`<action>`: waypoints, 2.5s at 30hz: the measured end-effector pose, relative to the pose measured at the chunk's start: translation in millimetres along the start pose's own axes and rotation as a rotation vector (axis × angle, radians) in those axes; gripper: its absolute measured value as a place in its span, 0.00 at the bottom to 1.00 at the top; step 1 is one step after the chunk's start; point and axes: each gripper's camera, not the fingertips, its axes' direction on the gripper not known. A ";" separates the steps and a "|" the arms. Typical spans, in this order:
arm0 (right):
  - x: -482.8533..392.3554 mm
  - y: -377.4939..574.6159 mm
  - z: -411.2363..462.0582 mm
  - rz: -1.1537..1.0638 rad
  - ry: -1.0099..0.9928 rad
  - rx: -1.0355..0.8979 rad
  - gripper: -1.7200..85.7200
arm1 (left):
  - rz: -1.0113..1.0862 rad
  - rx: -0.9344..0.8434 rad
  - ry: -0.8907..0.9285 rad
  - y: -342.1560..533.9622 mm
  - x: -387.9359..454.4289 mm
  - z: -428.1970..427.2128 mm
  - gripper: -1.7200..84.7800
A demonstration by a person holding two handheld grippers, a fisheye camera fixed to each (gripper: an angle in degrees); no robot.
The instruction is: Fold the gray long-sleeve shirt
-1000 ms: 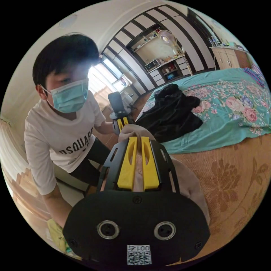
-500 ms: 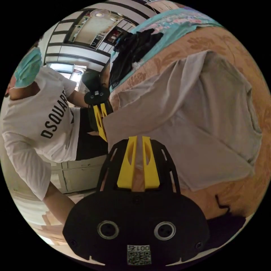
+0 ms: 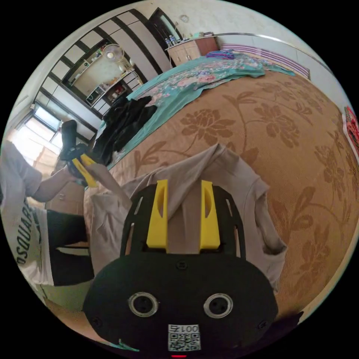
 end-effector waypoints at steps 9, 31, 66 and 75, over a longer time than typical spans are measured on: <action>38.0 -27.8 47.2 0.110 0.013 0.023 0.15 | 0.245 -0.339 0.442 -27.2 46.1 99.8 0.10; 64.0 40.5 46.6 0.206 -0.038 0.042 0.10 | -0.078 -0.190 -0.229 -35.7 12.3 111.5 0.13; 58.7 53.5 -9.1 0.231 0.013 0.112 0.03 | 0.361 -0.192 -0.381 -96.6 18.0 107.3 0.01; 33.7 19.0 -16.0 0.299 0.135 0.086 0.04 | 0.136 -0.128 -0.515 -58.4 -1.7 82.5 0.02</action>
